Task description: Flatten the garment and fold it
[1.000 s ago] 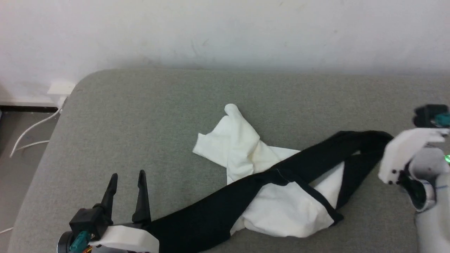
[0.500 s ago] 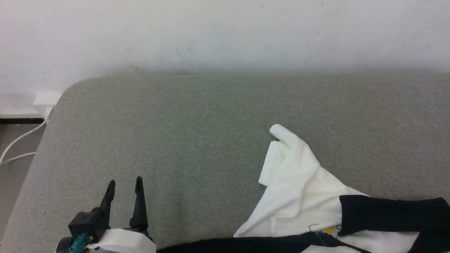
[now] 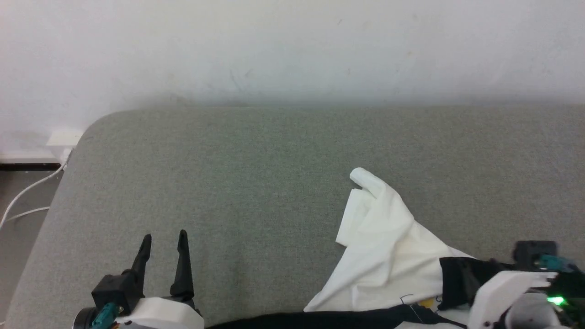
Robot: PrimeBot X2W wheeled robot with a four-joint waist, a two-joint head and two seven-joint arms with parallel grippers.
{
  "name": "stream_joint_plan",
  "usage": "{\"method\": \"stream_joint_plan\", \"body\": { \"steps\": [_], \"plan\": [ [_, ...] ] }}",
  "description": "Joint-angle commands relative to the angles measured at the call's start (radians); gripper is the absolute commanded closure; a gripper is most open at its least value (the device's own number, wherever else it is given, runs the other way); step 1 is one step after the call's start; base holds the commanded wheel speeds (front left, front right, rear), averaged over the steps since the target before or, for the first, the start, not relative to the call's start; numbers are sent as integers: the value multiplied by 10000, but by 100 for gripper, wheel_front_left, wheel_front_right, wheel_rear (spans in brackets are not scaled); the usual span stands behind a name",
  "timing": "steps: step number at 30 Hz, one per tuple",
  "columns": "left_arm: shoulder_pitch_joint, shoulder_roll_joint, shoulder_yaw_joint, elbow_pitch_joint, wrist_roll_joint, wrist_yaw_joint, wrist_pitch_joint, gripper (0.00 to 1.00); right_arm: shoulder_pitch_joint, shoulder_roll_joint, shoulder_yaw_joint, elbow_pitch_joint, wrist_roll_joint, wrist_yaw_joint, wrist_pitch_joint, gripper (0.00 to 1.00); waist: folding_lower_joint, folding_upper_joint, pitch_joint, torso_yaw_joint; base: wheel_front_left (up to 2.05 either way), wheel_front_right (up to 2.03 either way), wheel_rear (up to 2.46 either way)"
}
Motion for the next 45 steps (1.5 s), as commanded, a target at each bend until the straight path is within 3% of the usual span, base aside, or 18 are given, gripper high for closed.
{"method": "stream_joint_plan", "body": {
  "steps": [1, 6, 13, 14, 15, 16, 24, 29, 33, 38, 39, 40, 41, 45],
  "plan": [
    [133, 57, -13, -42, 78, 77, 24, 0, 144, 12, 352, -221, -15, -9, 300, 0, 1, -1, -40, 42, 0, 0, 0],
    [118, 66, -76, -62, 63, 102, 84, 0, 619, -17, 1868, -1169, -115, -9, 2093, 0, 1, -1, -44, 167, 0, 0, 0],
    [38, 81, -127, -2, -1, 76, 76, 0, 660, -176, 1649, -1190, -865, -9, 3161, 2, 1, -1, 110, 273, 0, 0, 0],
    [27, 81, -126, 14, -15, 75, 73, 0, 640, -159, 1515, -1152, -925, -9, 3222, 56, 1, -1, 134, 272, 0, 0, 0],
    [15, 80, -126, 27, -25, 77, 68, 0, 618, -145, 1426, -1122, -985, -9, 3268, 84, 1, -1, 162, 267, 0, 0, 0],
    [1, 78, -122, 46, -37, 78, 61, 0, 579, -135, 1352, -1128, -1023, -9, 3255, 100, 1, -1, 192, 255, 0, 0, 0],
    [-144, 66, -91, 140, -74, 86, -13, 0, -191, -70, 268, -1653, -977, -9, 2532, 100, 1, -1, 344, 50, 0, 0, 0],
    [-203, 74, -110, 59, -30, 121, -44, 0, -1304, -164, -2068, -1875, -1217, -9, 2055, 100, 1, -1, 474, -150, 0, 0, 0],
    [-331, 57, -223, 38, 16, 77, -58, 0, -2032, -685, -4430, -485, -1341, -9, 1710, 100, 1, -1, 585, -137, 0, 0, 0],
    [-487, 24, -275, 97, 36, -11, -97, 0, -2199, -885, -6261, 1711, -1769, -9, 690, 98, 1, -1, 651, -36, 0, 0, 0],
    [-503, 11, -276, 105, 38, -18, -105, 0, -2227, -856, -6493, 2099, -1839, -9, 443, 68, 1, -1, 654, -26, 0, 0, 0],
    [-514, 2, -274, 117, 38, -28, -111, 0, -2256, -838, -6607, 2431, -1898, -9, 147, 7, 1, -1, 648, -14, 0, 0, 0],
    [-517, -1, -267, 133, 33, -41, -117, 0, -2311, -809, -6668, 2702, -1906, -9, -217, 0, 1, -1, 639, -7, 0, 0, 0],
    [-470, 22, -233, 230, 37, -72, -133, 0, -2518, -709, -6881, 3332, -1735, -9, -1977, 0, 1, -1, 491, -4, 0, 0, 0]
  ]
}}
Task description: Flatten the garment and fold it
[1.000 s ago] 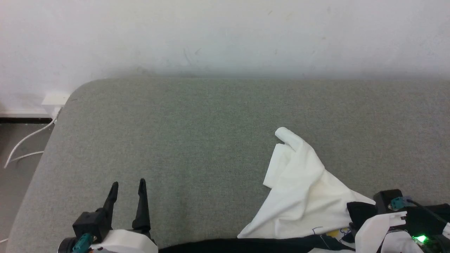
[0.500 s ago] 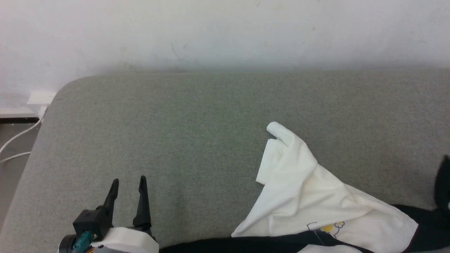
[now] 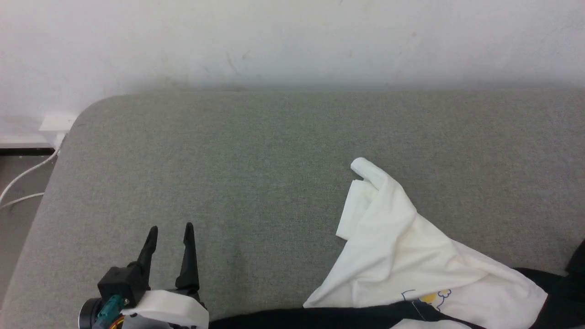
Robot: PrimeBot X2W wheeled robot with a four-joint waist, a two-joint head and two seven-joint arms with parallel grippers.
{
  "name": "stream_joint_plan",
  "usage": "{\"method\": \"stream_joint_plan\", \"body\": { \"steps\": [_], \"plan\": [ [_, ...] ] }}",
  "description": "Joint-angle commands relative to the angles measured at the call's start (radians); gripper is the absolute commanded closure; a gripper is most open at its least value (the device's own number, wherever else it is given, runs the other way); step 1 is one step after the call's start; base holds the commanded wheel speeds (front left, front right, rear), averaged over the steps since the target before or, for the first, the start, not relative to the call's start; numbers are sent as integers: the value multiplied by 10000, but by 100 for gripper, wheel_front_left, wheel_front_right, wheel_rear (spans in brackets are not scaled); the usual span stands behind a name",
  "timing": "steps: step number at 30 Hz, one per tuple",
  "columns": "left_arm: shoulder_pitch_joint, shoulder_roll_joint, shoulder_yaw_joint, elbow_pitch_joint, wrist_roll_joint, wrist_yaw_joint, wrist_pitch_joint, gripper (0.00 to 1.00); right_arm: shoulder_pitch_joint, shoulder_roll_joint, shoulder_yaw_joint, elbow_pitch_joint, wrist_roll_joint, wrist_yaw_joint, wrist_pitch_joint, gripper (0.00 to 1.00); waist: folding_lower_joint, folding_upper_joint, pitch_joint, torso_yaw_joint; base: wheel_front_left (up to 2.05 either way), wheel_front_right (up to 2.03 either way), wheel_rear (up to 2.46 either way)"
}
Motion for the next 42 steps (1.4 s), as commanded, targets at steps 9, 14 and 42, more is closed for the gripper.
{"method": "stream_joint_plan", "body": {
  "steps": [9, 14, 42],
  "plan": [
    [269, 101, 119, 46, 75, 82, -47, 0, 301, 256, 1597, -639, -41, -11, -3302, 0, -1, 0, -651, -99, 0, 0, 0],
    [419, 152, 59, -42, 95, 148, 50, 0, 1082, 575, 3830, -1681, 64, -11, -3480, 0, -1, 0, -886, -280, 0, 0, 0],
    [-2655, -768, -3584, 2102, 537, -2010, 3720, 0, 3892, 710, 9353, -6432, 1208, -11, -1529, 0, -1, 0, -161, -1301, 0, 0, 0]
  ]
}}
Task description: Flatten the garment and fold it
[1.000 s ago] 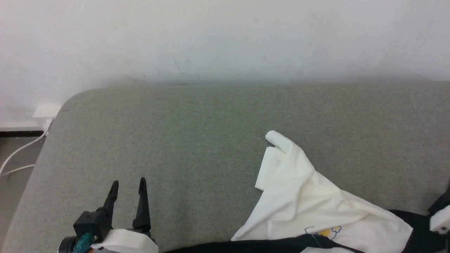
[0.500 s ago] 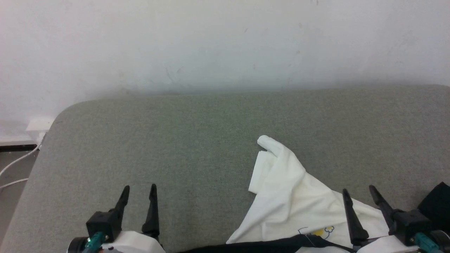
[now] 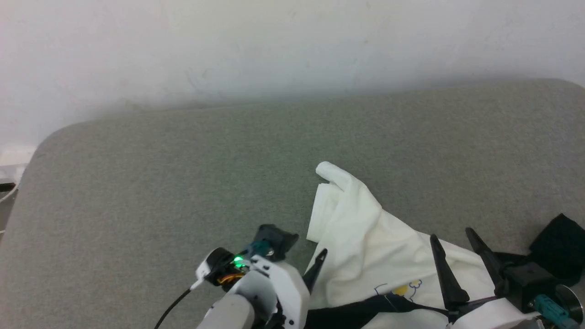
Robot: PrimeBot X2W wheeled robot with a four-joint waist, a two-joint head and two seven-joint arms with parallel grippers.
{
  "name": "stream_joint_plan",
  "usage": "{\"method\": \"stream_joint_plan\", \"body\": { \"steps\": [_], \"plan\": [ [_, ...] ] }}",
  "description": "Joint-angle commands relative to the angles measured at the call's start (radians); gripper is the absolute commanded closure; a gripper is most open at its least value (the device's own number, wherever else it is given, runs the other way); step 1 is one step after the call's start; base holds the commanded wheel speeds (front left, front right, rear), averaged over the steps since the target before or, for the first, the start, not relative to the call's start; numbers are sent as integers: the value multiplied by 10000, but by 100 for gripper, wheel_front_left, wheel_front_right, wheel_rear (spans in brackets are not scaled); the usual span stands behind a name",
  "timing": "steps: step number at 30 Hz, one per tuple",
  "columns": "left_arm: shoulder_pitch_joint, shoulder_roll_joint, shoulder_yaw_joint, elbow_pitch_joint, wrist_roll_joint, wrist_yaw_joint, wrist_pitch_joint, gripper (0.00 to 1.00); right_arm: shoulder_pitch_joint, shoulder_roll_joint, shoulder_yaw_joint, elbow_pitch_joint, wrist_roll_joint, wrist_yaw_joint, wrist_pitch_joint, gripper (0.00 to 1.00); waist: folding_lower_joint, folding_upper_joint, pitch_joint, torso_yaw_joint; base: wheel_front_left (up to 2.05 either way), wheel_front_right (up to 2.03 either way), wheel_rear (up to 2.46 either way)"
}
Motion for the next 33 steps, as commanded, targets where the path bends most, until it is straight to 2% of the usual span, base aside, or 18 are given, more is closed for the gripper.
{"method": "stream_joint_plan", "body": {
  "steps": [1, 11, 12, 13, 14, 19, 22, 27, 33],
  "plan": [
    [-271, -30, -125, 206, -53, -87, 210, 0, -156, 17, 17, -64, 61, -11, -1, 0, -1, 0, 266, -278, 0, 0, 0],
    [-1941, -171, -1300, 2759, -605, -402, 3110, 0, -412, 18, 33, 80, 351, -11, -182, 0, -1, 0, 756, -772, 0, 0, 0],
    [-2032, -175, -1422, 3015, -697, -413, 3439, 4, -427, 18, 31, 111, 400, -11, -207, 0, -1, 0, 778, -790, 0, 0, 0],
    [-2128, -179, -1521, 3182, -782, -422, 3618, 60, -440, 18, 30, 140, 426, -11, -228, 0, -1, 0, 796, -804, 0, 0, 0],
    [-2221, -174, -1605, 3313, -844, -427, 3719, 100, -456, 18, 14, 167, 466, -11, -259, 0, -1, 0, 803, -817, 0, 0, 0],
    [-3070, 96, -1480, 3267, -976, -434, 3130, 100, -507, 18, -156, 241, 556, -11, -342, 0, -1, 0, 735, -788, 0, 0, 0],
    [-4003, 483, -1088, 3053, -741, -200, 2349, 100, -572, 18, -176, 211, 613, -11, -384, 0, -1, 0, 779, -825, 0, 0, 0],
    [-5629, 1264, -180, 3061, -652, 244, 1570, 100, -898, 18, 32, 131, 750, -11, -498, 0, -1, 0, 1191, -1257, 0, 0, 0],
    [-6771, 1948, 609, 4130, -920, 353, 1070, 100, -1218, 18, 271, 302, 1024, -11, -752, 0, -1, 0, 1851, -1835, 0, 0, 0]
  ]
}}
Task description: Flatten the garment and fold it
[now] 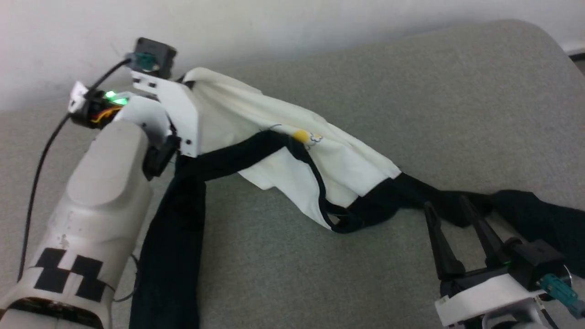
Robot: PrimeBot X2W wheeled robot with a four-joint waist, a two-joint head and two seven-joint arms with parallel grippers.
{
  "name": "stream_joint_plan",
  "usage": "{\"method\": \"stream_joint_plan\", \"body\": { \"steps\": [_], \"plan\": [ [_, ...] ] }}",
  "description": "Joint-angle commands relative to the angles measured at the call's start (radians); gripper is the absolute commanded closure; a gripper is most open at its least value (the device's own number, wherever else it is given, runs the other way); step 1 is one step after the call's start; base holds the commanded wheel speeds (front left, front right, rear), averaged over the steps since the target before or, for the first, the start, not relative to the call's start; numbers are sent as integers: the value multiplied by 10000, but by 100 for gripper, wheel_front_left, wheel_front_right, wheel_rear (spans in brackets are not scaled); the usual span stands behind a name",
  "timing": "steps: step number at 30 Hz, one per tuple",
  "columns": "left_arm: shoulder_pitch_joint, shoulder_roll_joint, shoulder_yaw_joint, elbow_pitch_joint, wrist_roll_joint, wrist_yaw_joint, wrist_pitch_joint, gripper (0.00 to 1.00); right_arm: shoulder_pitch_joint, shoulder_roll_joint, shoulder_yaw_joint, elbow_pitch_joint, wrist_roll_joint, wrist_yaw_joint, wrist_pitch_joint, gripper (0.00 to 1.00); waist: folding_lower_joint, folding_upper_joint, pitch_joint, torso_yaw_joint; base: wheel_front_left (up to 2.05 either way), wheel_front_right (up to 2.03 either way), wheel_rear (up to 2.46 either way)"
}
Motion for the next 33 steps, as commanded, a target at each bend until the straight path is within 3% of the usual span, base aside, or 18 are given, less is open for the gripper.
{"method": "stream_joint_plan", "body": {
  "steps": [1, 6, 7, 8, 16, 21, 25, 33],
  "plan": [
    [-93, 70, 117, 342, -116, 90, -216, 100, -220, 20, 61, 75, 91, -9, -110, 0, -1, 0, 527, -518, 0, 0, 0],
    [12, -56, 496, 1519, -513, 163, -1000, 100, -407, 20, 123, 316, 156, -9, -317, 0, -1, 0, 673, -672, 0, 0, 0],
    [97, -134, 551, 1684, -588, 193, -1173, 66, -406, 20, 83, 344, 145, -9, -341, 0, -1, 0, 640, -632, 0, 0, 0],
    [206, -211, 593, 1816, -646, 236, -1361, 0, -399, 20, 57, 370, 137, -9, -348, 0, -1, 0, 585, -583, 0, 0, 0],
    [1546, -828, 753, 1435, -778, 596, -4049, 0, -109, 20, -212, 266, -76, -9, -122, 0, -1, 0, -191, 231, 0, 0, 0],
    [2888, -848, 525, 187, -673, 732, -4513, 0, 175, 20, -339, 17, -176, -9, 192, 0, -1, 0, -698, 712, 0, 0, 0],
    [4178, -576, 187, -1087, -730, 747, -3557, 0, 410, 20, -406, -188, -187, -9, 409, 0, -1, 0, -964, 960, 0, 0, 0],
    [5991, 306, -392, -2888, -1138, 887, -148, 0, 551, 20, -288, -441, -156, -9, 640, 0, -1, 0, -917, 1018, 0, 0, 0]
  ]
}}
